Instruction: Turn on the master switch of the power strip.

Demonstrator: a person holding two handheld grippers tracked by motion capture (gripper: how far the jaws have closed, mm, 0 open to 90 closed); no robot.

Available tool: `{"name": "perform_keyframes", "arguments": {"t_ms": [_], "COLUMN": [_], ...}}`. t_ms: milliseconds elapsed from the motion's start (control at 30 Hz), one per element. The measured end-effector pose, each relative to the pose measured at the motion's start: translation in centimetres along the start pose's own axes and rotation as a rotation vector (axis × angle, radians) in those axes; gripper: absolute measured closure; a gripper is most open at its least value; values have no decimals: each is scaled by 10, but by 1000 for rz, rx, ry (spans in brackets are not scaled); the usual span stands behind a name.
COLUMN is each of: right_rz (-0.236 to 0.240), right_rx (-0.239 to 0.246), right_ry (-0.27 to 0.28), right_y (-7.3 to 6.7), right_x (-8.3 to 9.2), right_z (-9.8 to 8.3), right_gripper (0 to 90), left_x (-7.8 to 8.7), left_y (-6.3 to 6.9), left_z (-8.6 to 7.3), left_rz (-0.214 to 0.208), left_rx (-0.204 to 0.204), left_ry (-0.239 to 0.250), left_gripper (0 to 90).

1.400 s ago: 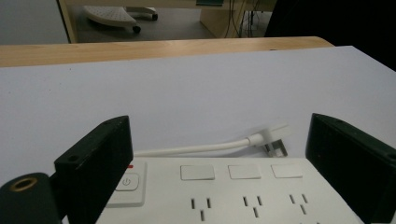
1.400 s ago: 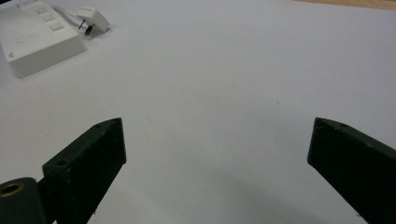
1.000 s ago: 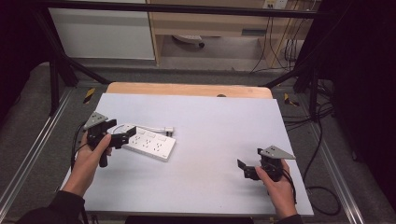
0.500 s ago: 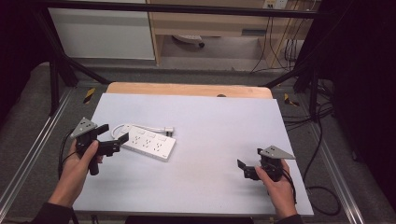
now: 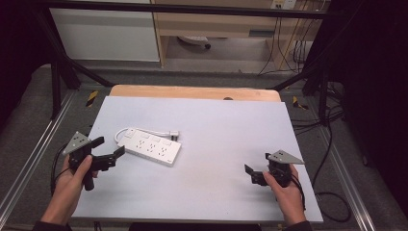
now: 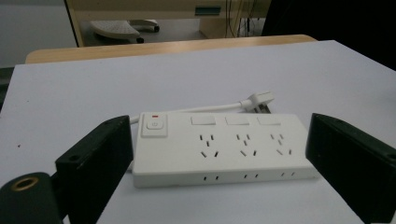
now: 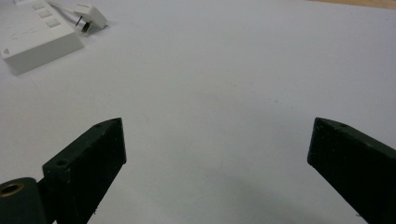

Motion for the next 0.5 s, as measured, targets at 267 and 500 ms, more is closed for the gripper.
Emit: {"name": "perform_keyframes", "arguments": {"t_ms": [267,500], "right_rz": [-2,-2], "right_rx": [1,4], "right_ry": [2,1], "right_y": [0,1], "right_x": [0,0], "right_z": [0,0], "right_gripper": [48,49], "left_x": [6,5], "left_y": [4,6], "left_z": [-16,-44], "left_rz": [-11,-16], "left_rx": [-1,6], "left_ry": [-4,-20], "left_gripper": [75,78]}}
Point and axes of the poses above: each handheld gripper's, and its own axes: x roughly backward along the jaws, z roughly out of its top, y roughly to its right, the point moved 3 cm from there along -x, roughly forward along the jaws, and after that the axes turned 7 degrees about y, right-handed, at the moved point
